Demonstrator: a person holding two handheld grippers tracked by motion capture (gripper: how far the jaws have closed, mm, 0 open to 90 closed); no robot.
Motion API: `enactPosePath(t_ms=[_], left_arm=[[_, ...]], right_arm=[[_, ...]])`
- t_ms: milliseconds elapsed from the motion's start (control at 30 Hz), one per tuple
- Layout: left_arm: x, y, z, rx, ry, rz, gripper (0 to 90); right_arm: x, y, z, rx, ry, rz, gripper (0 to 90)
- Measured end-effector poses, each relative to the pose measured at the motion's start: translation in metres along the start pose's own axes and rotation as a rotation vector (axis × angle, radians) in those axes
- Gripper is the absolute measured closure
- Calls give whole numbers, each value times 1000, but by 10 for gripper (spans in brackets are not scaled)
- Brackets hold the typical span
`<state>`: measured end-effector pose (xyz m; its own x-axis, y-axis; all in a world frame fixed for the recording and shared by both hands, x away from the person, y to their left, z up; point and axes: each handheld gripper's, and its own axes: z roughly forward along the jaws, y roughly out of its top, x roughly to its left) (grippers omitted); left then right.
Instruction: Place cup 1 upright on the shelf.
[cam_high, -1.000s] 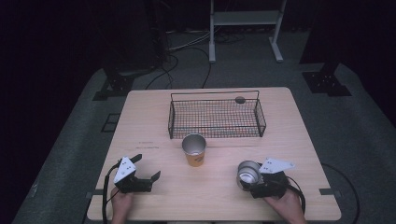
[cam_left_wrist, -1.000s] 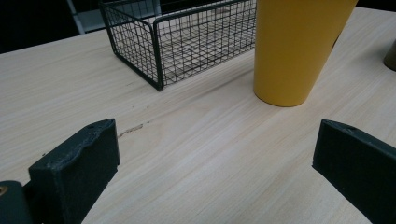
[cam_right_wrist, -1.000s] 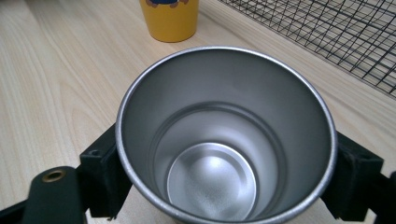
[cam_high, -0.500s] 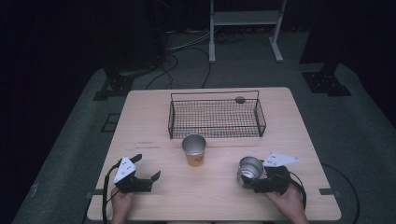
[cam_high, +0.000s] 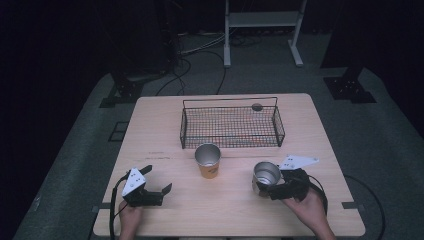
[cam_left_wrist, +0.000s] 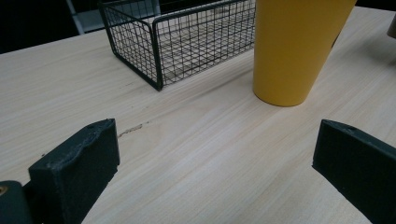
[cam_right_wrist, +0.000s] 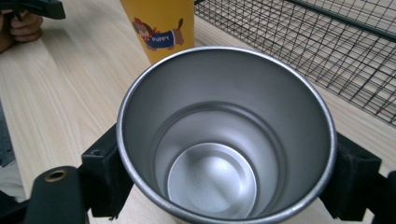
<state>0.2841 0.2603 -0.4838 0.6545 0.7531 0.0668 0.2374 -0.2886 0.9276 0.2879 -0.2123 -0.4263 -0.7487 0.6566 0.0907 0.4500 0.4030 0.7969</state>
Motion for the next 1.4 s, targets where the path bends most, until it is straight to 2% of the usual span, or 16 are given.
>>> enactPosePath(t_ms=[167, 333, 667, 1067, 1400], left_arm=[[0, 0, 0, -1, -1, 2, 0], [0, 0, 0, 0, -1, 3, 0], [0, 0, 0, 0, -1, 3, 0], [0, 0, -1, 1, -1, 7, 0], [0, 0, 0, -8, -1, 6, 0]], right_arm=[[-1, 10, -2, 4, 12, -1, 175], [-4, 25, -7, -20, 30, 14, 175], [-8, 53, -14, -29, 9, -11, 175], [-22, 72, -10, -25, 16, 4, 175], [-23, 92, -5, -23, -19, -49, 175]])
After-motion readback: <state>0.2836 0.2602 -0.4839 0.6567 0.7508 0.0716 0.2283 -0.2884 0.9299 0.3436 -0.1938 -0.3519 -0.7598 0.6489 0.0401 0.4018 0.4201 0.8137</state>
